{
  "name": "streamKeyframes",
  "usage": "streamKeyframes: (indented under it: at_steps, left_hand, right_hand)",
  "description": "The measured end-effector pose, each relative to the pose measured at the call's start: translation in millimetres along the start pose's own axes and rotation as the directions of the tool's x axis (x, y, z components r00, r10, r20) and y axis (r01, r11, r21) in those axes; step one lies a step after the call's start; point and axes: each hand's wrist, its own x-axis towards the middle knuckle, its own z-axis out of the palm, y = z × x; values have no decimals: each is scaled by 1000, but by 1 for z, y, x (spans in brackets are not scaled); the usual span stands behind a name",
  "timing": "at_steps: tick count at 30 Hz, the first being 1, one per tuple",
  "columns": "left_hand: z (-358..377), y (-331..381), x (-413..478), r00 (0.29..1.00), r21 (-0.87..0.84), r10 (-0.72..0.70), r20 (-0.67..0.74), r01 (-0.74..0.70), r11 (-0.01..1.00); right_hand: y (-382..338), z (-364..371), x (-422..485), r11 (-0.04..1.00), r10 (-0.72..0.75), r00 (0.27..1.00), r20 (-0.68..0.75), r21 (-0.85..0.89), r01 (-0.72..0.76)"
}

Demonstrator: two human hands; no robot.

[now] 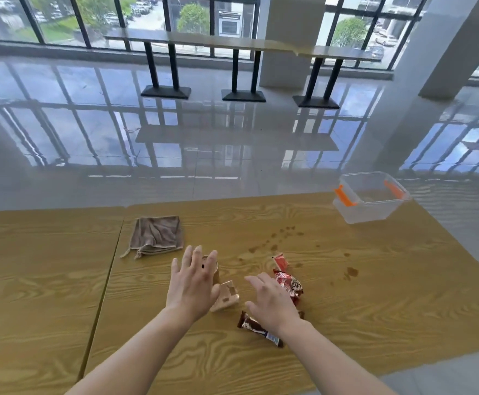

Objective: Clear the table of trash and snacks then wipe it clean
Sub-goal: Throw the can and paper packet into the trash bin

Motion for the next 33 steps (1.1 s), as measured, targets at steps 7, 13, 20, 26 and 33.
streamKeyframes:
  at_steps: [7,13,20,26,33]
  left_hand:
    - [18,-3,37,989,-84,-59,133,70,994]
    - [29,-5,52,977,-141,-59,203,88,986]
    - [31,-13,55,981,-172,-74,181,106,979]
    - [23,-29,51,987,-180,-103,122,124,976]
    - [4,-27,50,998,-180,-39,56,48,982]
  right_hand:
    - [-4,26,52,993,-114,984,134,-20,117]
    - [8,42,81,974,-192,942,275,-66,218]
    - [13,59,94,905,-316,898,307,-186,383]
    - [14,56,91,927,-334,924,183,-115,358]
    - [17,31,79,970,-229,973,23,-81,230]
